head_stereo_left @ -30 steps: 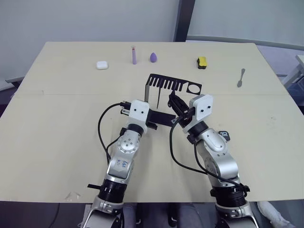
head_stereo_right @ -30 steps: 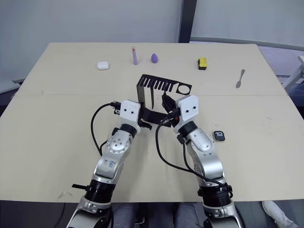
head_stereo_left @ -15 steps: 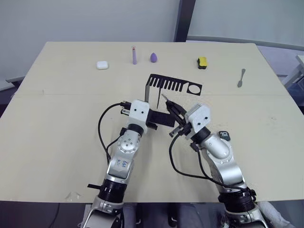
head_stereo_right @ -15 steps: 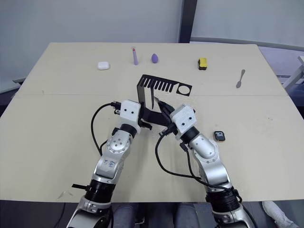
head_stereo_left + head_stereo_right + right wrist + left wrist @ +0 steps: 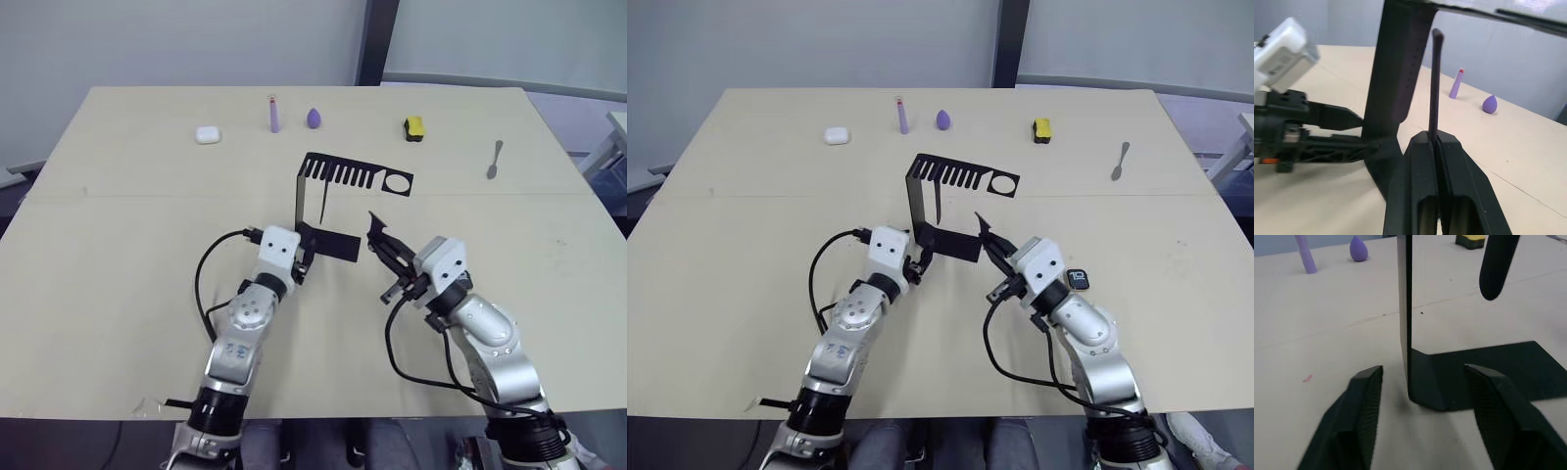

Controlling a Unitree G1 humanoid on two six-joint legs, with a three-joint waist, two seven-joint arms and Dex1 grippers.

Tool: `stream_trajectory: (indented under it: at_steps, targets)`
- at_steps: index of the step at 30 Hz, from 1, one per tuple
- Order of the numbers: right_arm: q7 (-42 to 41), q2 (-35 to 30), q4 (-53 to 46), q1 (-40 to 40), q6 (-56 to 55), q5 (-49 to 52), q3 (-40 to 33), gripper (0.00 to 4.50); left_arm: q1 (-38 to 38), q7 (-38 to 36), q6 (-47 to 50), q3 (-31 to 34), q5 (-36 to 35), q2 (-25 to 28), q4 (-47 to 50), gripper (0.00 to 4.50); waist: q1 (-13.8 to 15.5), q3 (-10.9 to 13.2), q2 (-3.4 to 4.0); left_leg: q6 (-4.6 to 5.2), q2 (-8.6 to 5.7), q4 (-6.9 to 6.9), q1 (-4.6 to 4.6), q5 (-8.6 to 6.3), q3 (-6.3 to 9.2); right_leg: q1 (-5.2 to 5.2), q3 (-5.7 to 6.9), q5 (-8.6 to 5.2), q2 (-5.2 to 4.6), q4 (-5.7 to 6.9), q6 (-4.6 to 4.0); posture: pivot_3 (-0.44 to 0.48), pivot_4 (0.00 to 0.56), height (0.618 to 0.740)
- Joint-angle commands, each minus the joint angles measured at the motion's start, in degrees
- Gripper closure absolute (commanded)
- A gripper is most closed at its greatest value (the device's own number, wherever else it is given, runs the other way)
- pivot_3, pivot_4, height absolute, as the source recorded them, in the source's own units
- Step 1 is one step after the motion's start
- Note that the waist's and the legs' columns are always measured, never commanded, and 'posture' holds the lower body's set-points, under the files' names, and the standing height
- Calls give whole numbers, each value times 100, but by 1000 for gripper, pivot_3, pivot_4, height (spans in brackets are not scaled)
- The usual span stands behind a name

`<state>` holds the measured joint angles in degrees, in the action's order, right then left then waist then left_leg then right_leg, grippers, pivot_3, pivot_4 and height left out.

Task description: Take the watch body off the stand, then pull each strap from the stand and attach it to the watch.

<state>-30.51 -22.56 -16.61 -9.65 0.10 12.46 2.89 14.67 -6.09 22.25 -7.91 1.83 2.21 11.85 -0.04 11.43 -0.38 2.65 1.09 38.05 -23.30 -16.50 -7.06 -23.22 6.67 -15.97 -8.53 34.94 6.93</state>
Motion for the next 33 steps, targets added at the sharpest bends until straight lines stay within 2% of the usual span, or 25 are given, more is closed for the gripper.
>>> stream_trajectory:
  at_steps: [1, 3, 5, 9, 12, 14, 16, 18, 22, 29, 33]
  targets:
    - [-418, -247, -247, 106, 71, 429, -265, 4500, -426, -736, -132, 126, -519, 366, 660, 44, 0, 0, 1, 0, 0, 1, 0, 0, 0, 0, 0, 0, 0, -4, 0, 0, 150, 740]
    - [-616, -388, -269, 178, 174, 651, -356, 4500, -635, -1097, -239, 252, -742, 660, 820, 44, 0, 0, 0, 0, 1, 0, 1, -2, 0, 0, -2, -1, -2, -15, -2, 0, 150, 740]
    - [-865, -550, -355, 269, 434, 1054, -466, 4500, -885, -1643, -237, 653, -1346, 985, 1009, 44, -3, 0, 1, 0, 2, 0, 1, -3, 0, -1, -2, -2, -2, -17, -3, 0, 150, 740]
    - [-1259, -774, -665, 407, 1267, 2134, -652, 4500, -1215, -3252, 258, 1627, -3251, 1869, 1241, 44, -6, 0, 2, -12, 20, 2, 2, -11, 0, -3, -6, -7, -12, -18, -14, 0, 150, 740]
    - [-1520, -978, -937, 452, 1978, 2846, -633, 4500, -939, -4133, 825, 2531, -4235, 2833, 690, 44, 0, 1, 2, -21, 35, 5, 3, -12, 2, -5, -3, -13, -4, -12, -33, 0, 150, 740]
    - [-1668, -1104, -1094, 338, 2508, 3378, -566, 4500, -401, -4267, 1388, 3091, -5056, 3296, 204, 44, 17, 1, 2, -21, 43, 7, 3, -14, 12, -6, 6, -22, 3, 1, -52, 0, 150, 740]
    - [-1785, -1184, -1174, 178, 2939, 3775, -477, 4500, 33, -4363, 1956, 3250, -5709, 3577, 30, 44, 25, 1, 0, -21, 45, 9, 3, -14, 19, -8, 19, -26, 7, 12, -59, 0, 150, 740]
    - [-1832, -1184, -1204, 12, 3222, 3948, -363, 4500, 290, -4440, 2477, 3043, -6104, 3758, 188, 44, 13, 1, 1, -33, 41, 9, 5, -8, 17, -6, 17, -26, 7, 13, -58, 0, 150, 740]
    - [-1711, -879, -1186, -314, 3535, 4146, -93, 4500, 500, -4176, 3113, 2476, -6704, 3583, 763, 44, -3, 1, -1, -37, 26, 6, 5, -7, 10, -2, 16, -22, 19, 29, -52, 0, 150, 740]
    - [-1626, -315, -1064, -656, 3751, 4177, 215, 4500, 596, -3688, 3122, 1800, -6692, 2725, 828, 44, -3, 0, -4, -45, 30, 8, 6, 4, 5, -4, 14, -21, 31, 27, -50, 0, 150, 740]
    - [-1617, -172, -1049, -710, 3869, 4182, 267, 4500, 768, -3530, 3175, 1700, -6876, 2413, 798, 44, 4, 0, -5, -50, 33, 8, 5, 6, 7, -9, 10, -22, 36, 45, -51, 0, 150, 740]
